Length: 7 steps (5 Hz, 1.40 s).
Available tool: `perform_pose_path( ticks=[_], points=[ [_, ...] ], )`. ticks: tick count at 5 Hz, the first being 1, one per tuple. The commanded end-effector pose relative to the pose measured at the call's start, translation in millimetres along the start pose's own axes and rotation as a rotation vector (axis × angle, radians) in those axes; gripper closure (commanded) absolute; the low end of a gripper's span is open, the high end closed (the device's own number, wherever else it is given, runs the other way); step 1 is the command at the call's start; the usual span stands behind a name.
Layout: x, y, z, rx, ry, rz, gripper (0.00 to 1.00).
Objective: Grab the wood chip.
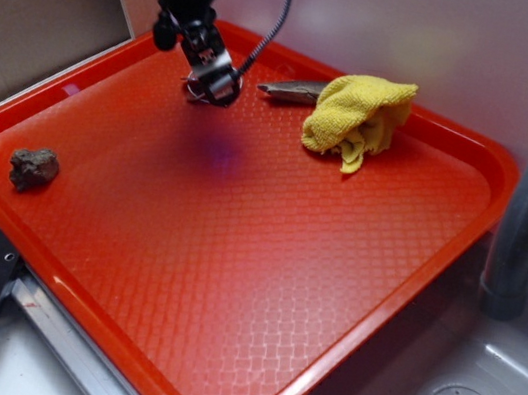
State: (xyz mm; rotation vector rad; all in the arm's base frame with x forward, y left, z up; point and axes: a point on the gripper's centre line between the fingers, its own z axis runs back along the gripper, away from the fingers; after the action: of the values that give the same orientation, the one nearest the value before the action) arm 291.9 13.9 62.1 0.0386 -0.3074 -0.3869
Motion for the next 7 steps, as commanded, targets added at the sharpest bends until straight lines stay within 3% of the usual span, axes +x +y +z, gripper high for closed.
perform_pose_path(
  ticks=[1, 3, 4, 7],
  points=[
    [30.5, -1.2, -6.2, 0.002, -0.097, -0.041, 0.0],
    [43.4, -19.7, -7.3, -0.016, -0.136, -0.123, 0.0],
    [49.9, -17.2, -20.2, -0.023, -0.199, -0.13, 0.0],
    [48.7, -16.3, -42.6, -0.047, -0.144, -0.128, 0.0]
  ],
)
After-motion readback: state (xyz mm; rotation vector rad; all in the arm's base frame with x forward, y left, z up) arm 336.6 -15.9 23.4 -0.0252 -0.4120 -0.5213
